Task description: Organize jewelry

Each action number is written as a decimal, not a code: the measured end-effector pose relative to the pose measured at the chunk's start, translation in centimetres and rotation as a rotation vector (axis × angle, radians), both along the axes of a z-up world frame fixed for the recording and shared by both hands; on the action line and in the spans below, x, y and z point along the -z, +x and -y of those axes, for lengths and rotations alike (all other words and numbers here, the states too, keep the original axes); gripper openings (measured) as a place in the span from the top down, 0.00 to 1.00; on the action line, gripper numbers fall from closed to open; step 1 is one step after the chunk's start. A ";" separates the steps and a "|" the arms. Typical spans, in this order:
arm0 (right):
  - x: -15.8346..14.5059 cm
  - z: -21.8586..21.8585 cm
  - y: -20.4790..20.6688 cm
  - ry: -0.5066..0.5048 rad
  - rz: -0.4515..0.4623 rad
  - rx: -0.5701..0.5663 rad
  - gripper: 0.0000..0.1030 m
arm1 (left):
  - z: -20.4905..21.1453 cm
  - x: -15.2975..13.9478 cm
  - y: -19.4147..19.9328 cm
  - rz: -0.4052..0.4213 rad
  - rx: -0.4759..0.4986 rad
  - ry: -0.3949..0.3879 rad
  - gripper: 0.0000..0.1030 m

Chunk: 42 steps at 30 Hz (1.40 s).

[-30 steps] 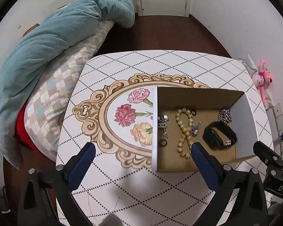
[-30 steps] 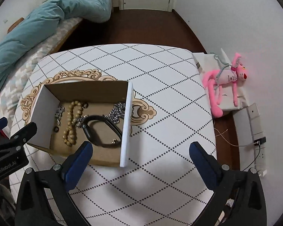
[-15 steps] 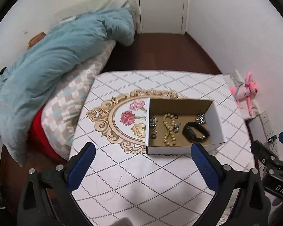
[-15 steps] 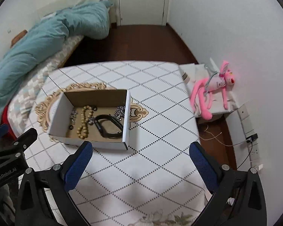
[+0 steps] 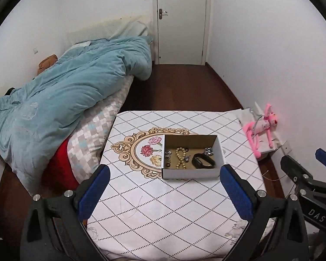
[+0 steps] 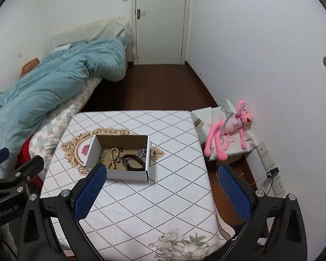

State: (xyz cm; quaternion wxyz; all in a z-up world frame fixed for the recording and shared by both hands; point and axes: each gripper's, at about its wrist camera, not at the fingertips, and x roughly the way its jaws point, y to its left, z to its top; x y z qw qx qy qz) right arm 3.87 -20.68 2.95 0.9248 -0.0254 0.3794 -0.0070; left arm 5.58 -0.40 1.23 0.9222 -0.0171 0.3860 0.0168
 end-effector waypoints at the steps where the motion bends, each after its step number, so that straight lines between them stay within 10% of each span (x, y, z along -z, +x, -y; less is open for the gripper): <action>1: -0.6 0.0 -0.6 -0.003 0.011 0.003 0.00 | 0.0 -0.3 -0.3 0.003 0.000 -0.004 0.00; 17: -3.5 0.1 -3.1 0.018 0.035 0.000 0.00 | 0.1 -1.4 -0.7 -0.035 -0.005 -0.017 0.00; 42: 2.2 -0.6 8.2 0.001 -0.167 -0.018 0.00 | -0.4 3.3 7.6 -0.224 -0.019 -0.009 0.00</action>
